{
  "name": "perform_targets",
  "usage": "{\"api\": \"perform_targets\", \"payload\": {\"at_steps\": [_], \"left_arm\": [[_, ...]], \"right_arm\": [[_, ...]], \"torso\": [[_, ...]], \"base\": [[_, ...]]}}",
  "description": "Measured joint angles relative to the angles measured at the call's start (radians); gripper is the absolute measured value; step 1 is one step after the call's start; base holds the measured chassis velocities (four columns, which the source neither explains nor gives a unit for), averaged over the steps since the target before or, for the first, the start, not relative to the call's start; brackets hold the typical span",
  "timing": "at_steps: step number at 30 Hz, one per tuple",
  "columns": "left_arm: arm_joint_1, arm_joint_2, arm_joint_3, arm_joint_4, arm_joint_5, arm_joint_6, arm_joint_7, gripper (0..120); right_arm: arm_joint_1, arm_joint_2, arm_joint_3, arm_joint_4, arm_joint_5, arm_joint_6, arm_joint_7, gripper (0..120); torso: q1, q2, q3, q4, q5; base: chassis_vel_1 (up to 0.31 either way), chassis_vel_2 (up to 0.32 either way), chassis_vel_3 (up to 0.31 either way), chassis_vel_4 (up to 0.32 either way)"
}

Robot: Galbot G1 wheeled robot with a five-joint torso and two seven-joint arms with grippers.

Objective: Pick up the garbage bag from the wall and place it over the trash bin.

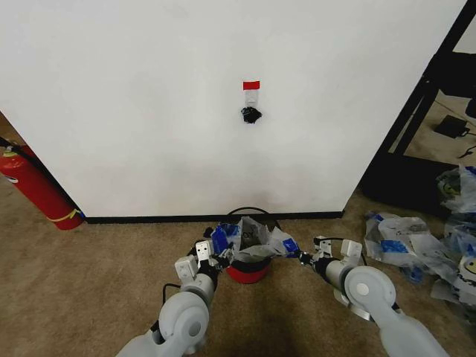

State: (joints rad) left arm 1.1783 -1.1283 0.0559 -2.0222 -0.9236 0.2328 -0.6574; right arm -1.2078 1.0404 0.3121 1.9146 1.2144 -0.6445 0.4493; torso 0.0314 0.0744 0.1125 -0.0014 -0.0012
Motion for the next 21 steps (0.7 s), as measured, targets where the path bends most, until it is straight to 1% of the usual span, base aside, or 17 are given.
{"api": "perform_targets", "payload": {"at_steps": [1,2,3,5,6,7,8,10,17,21], "left_arm": [[0.001,-0.002,0.002,0.0,0.002,-0.001,0.0,30],[0.001,-0.002,0.002,0.0,0.002,-0.001,0.0,30],[0.003,-0.003,0.004,0.0,0.005,-0.002,0.0,25],[0.009,-0.005,0.009,0.0,0.009,-0.005,0.001,19],[0.012,-0.005,0.013,0.001,0.014,-0.016,0.009,11],[0.013,-0.005,0.015,0.003,0.022,-0.025,0.016,8],[0.013,-0.005,0.015,0.003,0.022,-0.025,0.016,8],[0.015,-0.004,0.019,0.008,0.041,-0.041,0.029,0],[0.038,0.009,0.015,-0.01,0.055,-0.045,0.032,0],[0.079,0.009,0.015,-0.027,0.083,-0.044,0.031,0]], "right_arm": [[0.001,0.0,-0.001,0.0,0.0,0.0,0.0,0],[0.001,0.0,-0.001,0.0,0.0,0.0,0.0,0],[0.003,0.0,-0.003,0.0,0.0,0.0,0.0,0],[0.006,0.0,-0.004,-0.004,0.0,0.001,0.001,0],[0.007,0.0,-0.005,-0.005,-0.001,0.001,0.001,0],[0.007,0.0,-0.005,-0.006,-0.001,0.001,0.001,0],[0.007,0.0,-0.005,-0.006,-0.001,0.001,0.001,0],[0.008,0.001,-0.006,-0.006,-0.001,0.002,0.001,0],[0.001,0.002,-0.003,-0.001,0.001,0.005,0.007,0],[-0.008,0.003,-0.002,0.006,0.006,-0.008,0.027,0]], "torso": [[0.0,0.0,0.0,-0.0001,0.0],[0.0,0.0,0.0,-0.0001,0.0],[0.0,0.0,0.0,-0.0001,0.0],[0.0,0.0,0.0,0.0001,0.0],[0.0,0.0,0.0,0.0001,0.0],[0.0,0.0,0.0,0.0,0.0],[0.0,0.0,0.0,0.0,0.0],[0.0,0.0,0.0,-0.0001,0.0],[0.0,0.0,0.0,-0.0001,0.0],[0.0,0.0,0.0,0.0,0.0]], "base": [[0.0,0.0,0.0,0.0],[0.0,0.0,0.0,0.0],[0.0,0.0,0.0,0.0],[0.0,0.0,0.0,0.0],[0.0,0.0,0.0,0.0],[0.0,0.0,0.0,0.0],[0.0,0.0,0.0,0.0],[0.0,0.0,0.0,0.0],[0.0,0.0,0.0,0.0],[0.0,0.0,0.0,0.0]]}}
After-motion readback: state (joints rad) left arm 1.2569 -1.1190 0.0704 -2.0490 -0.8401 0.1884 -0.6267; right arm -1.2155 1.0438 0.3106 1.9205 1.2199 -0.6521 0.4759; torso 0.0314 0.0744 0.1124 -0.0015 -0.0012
